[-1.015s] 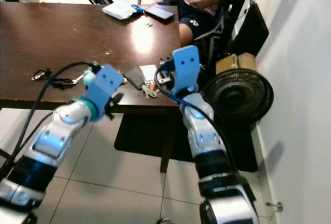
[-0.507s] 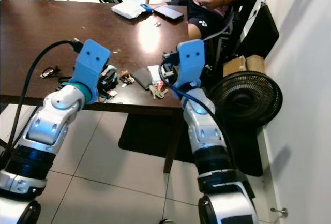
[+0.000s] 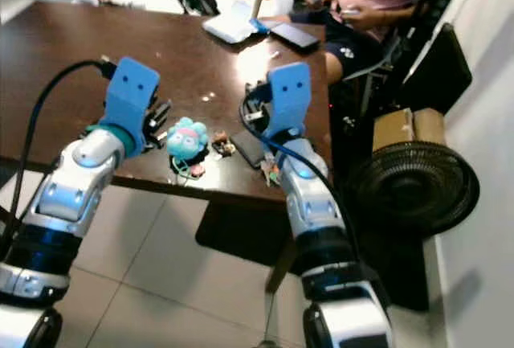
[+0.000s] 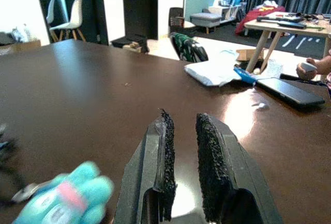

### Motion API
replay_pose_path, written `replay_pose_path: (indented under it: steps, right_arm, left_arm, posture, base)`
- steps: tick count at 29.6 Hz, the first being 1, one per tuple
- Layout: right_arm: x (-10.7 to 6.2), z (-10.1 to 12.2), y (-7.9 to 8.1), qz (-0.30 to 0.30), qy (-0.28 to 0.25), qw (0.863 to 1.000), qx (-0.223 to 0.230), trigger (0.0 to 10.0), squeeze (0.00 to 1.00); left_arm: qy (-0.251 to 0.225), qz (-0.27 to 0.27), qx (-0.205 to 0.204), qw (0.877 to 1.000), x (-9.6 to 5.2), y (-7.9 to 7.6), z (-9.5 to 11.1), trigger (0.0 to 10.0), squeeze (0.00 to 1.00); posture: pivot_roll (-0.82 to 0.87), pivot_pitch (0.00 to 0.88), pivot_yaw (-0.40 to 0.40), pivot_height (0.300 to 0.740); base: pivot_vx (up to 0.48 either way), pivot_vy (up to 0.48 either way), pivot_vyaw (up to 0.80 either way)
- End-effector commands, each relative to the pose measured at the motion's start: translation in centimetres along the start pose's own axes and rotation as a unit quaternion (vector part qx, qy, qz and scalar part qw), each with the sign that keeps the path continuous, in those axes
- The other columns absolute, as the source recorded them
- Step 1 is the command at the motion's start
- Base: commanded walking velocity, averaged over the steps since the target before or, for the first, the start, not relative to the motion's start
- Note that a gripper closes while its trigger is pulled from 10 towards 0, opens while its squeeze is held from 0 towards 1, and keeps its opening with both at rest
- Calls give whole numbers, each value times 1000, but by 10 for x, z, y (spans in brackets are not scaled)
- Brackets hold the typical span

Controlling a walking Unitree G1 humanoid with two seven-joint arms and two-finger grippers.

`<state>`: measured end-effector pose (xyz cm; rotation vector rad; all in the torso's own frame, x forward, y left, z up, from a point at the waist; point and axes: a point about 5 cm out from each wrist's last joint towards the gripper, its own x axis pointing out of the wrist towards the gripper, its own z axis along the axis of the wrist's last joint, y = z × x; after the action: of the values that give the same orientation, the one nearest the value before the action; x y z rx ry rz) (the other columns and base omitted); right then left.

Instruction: Hang keys on a hook

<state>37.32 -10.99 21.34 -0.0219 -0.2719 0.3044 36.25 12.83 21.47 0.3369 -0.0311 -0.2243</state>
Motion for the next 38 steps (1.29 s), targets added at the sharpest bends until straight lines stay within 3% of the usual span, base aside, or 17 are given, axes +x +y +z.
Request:
replay_pose_path:
  steps: [1, 12, 15, 16, 17, 18, 20, 21, 23, 24, 27, 29, 34, 35, 36, 38]
  right_arm:
    - [-2, -3, -4, -7, 5, 1000, -1, 10000, 0]
    - [-1, -3, -1, -2, 3, 1000, -5, 10000, 0]
    - [-2, -3, -1, 2, 2, 1000, -8, 10000, 0]
    - [-2, -3, -1, 2, 2, 1000, -8, 10000, 0]
    - [-2, -3, -2, 3, 4, 1000, -9, 10000, 0]
    - [-2, -3, -2, 3, 4, 1000, -9, 10000, 0]
    - [-4, -5, -3, 10, 8, 1000, -17, 10000, 0]
    - [-4, -5, -3, 10, 8, 1000, -17, 10000, 0]
    - [-4, -5, -4, 16, 10, 1000, -24, 10000, 0]
    - [-4, -5, -4, 16, 10, 1000, -24, 10000, 0]
    - [-5, -5, -5, 24, 13, 999, -33, 10000, 0]
    - [-6, -6, -6, 25, 14, 999, -35, 10000, 0]
    - [-7, -7, -6, 33, 17, 999, -39, 10000, 0]
    - [-6, -7, -5, 35, 17, 998, -40, 10000, 0]
    - [-6, -7, -5, 35, 17, 998, -40, 10000, 0]
    - [-6, -8, -3, 35, 17, 998, -40, 10000, 0]
  left_arm:
    - [0, -7, 2, 1000, 0, -4, 0, 10000, 0]
    - [3, -10, 9, 1000, 0, -6, -3, 10000, 0]
    - [16, -109, 63, 992, -9, -15, -11, 10000, 0]
    - [16, -109, 63, 992, -9, -15, -11, 10000, 0]
    - [17, -153, 100, 983, -15, -20, -15, 10000, 0]
    - [17, -153, 100, 983, -15, -20, -15, 10000, 0]
    - [30, -215, 165, 962, -26, -26, -24, 10000, 0]
    - [30, -215, 165, 962, -26, -26, -24, 10000, 0]
    - [48, -253, 199, 946, -33, -27, -32, 10000, 0]
    - [48, -253, 199, 946, -33, -27, -32, 10000, 0]
    - [76, -286, 239, 925, -41, -24, -45, 10000, 0]
    - [80, -287, 245, 923, -42, -24, -47, 10000, 0]
    - [99, -281, 234, 926, -41, -26, -51, 10000, 0]
    - [93, -258, 194, 942, -36, -27, -48, 10000, 0]
    - [93, -258, 194, 942, -36, -27, -48, 10000, 0]
    - [89, -179, 102, 975, -20, -20, -37, 10000, 0]
  posture:
    - [115, 0, 96, 740]
    - [115, 0, 92, 740]
    - [110, 0, 91, 740]
    - [110, 0, 91, 740]
    - [112, 0, 89, 740]
    - [112, 0, 89, 740]
    - [112, 0, 88, 740]
    - [112, 0, 88, 740]
    - [111, 0, 87, 740]
    - [111, 0, 87, 740]
    - [109, 0, 86, 740]
    - [109, 0, 86, 740]
    - [108, 0, 90, 740]
    - [110, 0, 94, 740]
    - [110, 0, 94, 740]
    - [118, 0, 102, 740]
  base:
    - [409, 0, 0]
    - [251, 0, 0]
    - [0, 0, 0]
    - [0, 0, 0]
    - [0, 0, 0]
    - [0, 0, 0]
    - [0, 0, 0]
    - [0, 0, 0]
    - [0, 0, 0]
    - [0, 0, 0]
    - [0, 0, 0]
    - [0, 0, 0]
    - [0, 0, 0]
    - [0, 0, 0]
    - [0, 0, 0]
    - [0, 0, 0]
